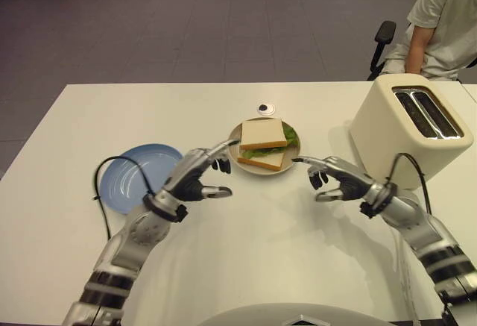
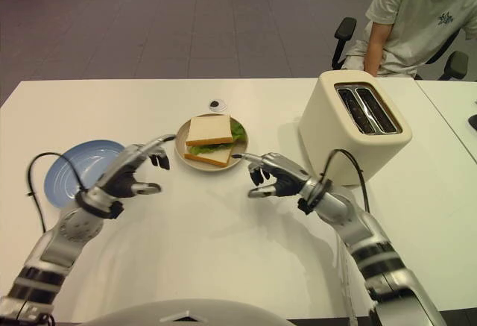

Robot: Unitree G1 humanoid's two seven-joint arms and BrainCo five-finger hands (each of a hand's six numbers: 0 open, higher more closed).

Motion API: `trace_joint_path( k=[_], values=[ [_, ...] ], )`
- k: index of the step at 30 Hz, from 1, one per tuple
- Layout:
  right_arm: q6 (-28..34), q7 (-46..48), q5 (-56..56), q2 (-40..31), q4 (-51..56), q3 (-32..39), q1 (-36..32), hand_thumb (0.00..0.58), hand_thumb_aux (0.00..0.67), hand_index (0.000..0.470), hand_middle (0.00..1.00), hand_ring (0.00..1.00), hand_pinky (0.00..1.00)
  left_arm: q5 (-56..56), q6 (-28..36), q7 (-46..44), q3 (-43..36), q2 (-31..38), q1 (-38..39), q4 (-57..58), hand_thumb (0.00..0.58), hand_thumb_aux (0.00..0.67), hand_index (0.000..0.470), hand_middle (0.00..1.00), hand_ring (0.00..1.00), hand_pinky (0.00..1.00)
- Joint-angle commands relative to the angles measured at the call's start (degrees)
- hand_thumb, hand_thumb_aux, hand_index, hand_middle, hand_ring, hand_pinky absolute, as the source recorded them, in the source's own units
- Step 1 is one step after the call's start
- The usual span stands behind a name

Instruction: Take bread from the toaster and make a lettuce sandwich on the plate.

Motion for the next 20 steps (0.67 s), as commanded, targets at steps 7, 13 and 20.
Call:
trace_joint_path(
  k=[7,13,20],
  values=[
    [5.01,3.21,16.73,12.55,7.84,-6.88,-0.05,0.000,0.000,0.000,0.00,0.00,0.00,-14.29,7.15,-2.42,1.29,-13.89,-1.43,7.72,0.000,0.000,0.000,0.00,0.00,0.00],
    [5.01,7.91,17.82,16.92,11.58,-7.84,-0.72,0.000,0.000,0.000,0.00,0.00,0.00,-14.34,7.06,-5.53,1.74,-16.18,0.65,8.37,0.000,0.000,0.000,0.00,0.00,0.00],
    [5.25,9.56,17.27,19.99,11.17,-9.19,-0.41,0.000,0.000,0.000,0.00,0.00,0.00,-12.23,6.47,-7.17,1.25,-17.73,1.47,8.29,0.000,0.000,0.000,0.00,0.00,0.00]
  ],
)
